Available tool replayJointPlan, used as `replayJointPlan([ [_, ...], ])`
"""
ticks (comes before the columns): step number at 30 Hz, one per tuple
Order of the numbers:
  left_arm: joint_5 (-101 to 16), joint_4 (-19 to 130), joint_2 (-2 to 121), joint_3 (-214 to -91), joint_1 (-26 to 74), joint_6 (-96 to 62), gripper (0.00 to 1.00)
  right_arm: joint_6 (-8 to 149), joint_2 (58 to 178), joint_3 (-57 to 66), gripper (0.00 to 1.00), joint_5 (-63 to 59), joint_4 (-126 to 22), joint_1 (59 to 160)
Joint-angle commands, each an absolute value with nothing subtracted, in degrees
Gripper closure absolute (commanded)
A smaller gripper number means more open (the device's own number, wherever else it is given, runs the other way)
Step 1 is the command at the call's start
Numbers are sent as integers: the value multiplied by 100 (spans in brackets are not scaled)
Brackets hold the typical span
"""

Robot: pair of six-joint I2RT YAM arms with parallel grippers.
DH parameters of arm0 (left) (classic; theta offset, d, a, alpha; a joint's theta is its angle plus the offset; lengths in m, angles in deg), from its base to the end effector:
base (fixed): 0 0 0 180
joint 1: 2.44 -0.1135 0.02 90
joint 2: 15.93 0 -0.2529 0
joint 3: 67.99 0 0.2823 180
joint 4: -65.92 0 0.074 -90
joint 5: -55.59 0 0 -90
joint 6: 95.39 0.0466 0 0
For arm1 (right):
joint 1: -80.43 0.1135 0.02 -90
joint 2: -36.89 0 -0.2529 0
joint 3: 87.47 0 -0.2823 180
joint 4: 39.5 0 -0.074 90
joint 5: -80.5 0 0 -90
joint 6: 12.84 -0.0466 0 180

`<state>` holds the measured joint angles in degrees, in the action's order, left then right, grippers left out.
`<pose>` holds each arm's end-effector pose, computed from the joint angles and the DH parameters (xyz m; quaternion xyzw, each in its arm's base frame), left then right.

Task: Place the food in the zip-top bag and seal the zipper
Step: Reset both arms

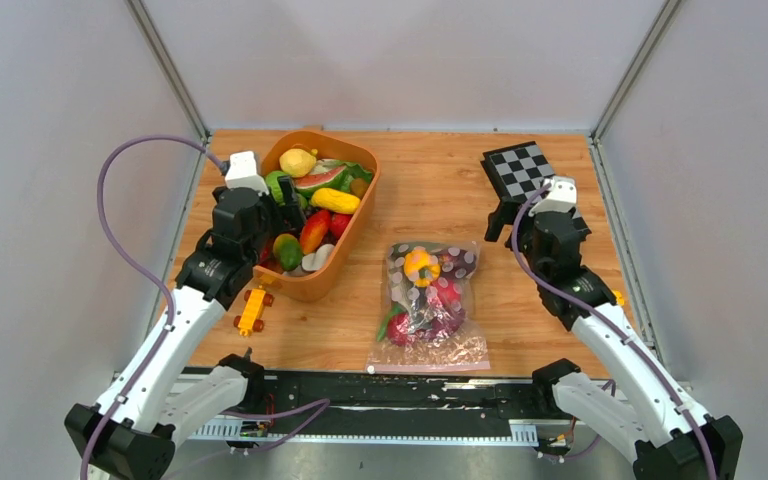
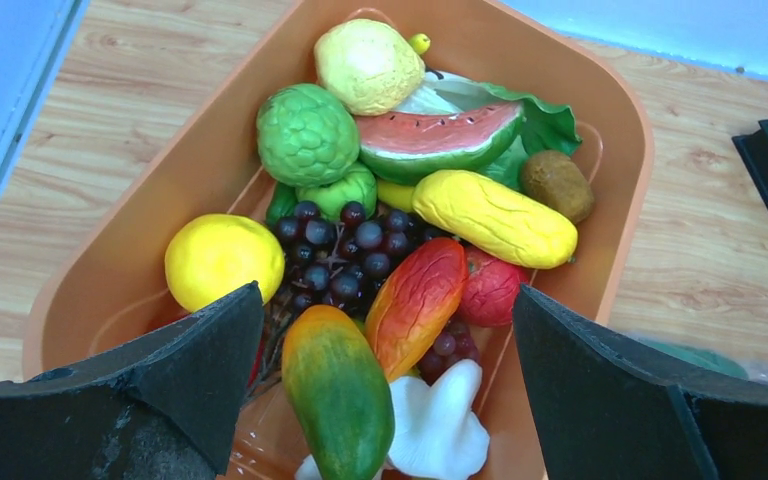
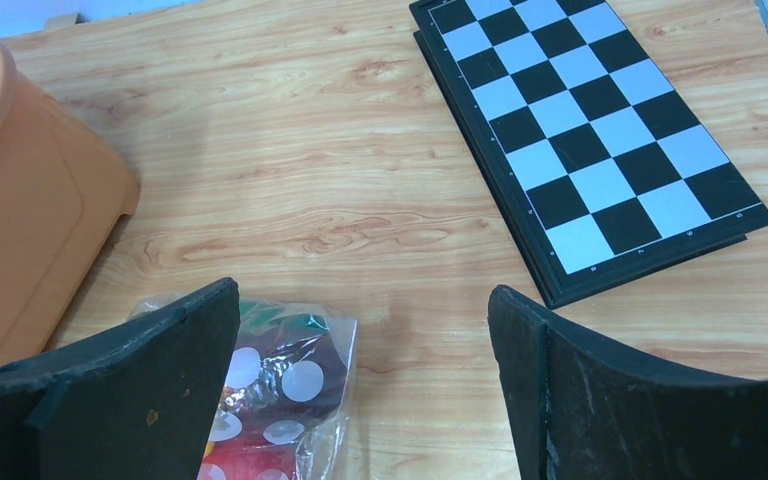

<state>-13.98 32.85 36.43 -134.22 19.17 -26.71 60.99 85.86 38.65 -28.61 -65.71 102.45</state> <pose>0.2391 -0.0772 0.3427 -0.1007 0.8025 -0.0741 0.5835 0.2330 0.0778 0.2856 0.0520 0.8179 0.0525 0.5706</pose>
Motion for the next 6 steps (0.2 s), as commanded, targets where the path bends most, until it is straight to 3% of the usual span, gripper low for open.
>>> replayJointPlan([
  [1,-1168,3247,3613,-13723,1883,-2718,0,6184,8551,3563,6,-2845,-6560,10223],
  [6,-963,3167,3517,-13717,1882,-2689,0,6188,8458,3560,6,-2798,-6624,10223],
])
